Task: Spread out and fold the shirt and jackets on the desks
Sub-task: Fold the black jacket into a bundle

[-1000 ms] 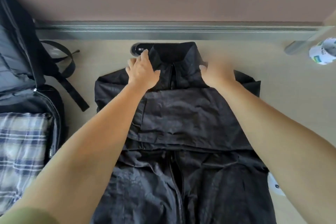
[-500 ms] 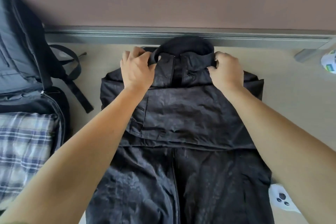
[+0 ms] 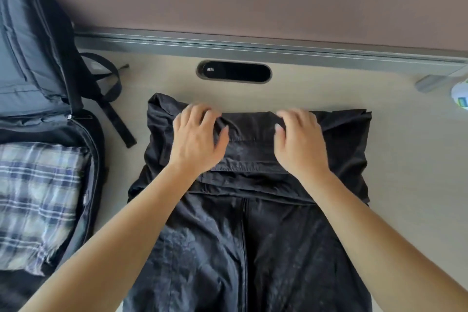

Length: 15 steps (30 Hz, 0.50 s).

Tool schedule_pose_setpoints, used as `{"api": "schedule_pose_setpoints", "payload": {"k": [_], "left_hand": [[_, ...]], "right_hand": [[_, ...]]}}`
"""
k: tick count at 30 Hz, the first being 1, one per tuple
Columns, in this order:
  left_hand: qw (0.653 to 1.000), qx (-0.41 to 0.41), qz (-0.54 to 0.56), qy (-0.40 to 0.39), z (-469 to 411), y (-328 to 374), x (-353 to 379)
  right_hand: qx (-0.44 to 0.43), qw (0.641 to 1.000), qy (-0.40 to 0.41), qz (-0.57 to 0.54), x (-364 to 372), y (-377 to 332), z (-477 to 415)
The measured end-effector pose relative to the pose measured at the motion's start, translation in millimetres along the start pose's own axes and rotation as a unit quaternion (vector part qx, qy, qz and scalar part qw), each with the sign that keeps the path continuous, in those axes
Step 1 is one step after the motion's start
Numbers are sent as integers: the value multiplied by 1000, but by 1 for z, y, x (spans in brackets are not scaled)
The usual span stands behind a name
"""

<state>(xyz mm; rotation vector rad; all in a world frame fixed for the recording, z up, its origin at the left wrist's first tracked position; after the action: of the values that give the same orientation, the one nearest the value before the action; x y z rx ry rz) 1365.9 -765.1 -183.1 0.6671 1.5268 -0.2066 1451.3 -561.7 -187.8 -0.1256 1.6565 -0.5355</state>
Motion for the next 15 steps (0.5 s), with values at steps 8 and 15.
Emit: {"api": "schedule_pose_setpoints", "payload": {"k": [8,15], "left_hand": [[911,-365,-22,-191,3,-54,75],[923,-353,-49,-144,-10,-59,85]], "right_hand": [[391,905,-161,49,69,59,2],[383,918,-79,69,77,68,-7]]}}
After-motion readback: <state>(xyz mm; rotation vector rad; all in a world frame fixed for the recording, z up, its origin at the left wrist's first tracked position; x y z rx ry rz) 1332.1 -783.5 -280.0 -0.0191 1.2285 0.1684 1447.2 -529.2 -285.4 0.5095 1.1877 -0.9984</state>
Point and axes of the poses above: each hand's wrist, its own z-axis away from the middle knuckle, its own x-axis out of the palm, y = z × x, the point moved 5 cm from there along -z, towards the middle knuckle, and after that the axes turned 5 degrees about -y, right-handed, at the moved point
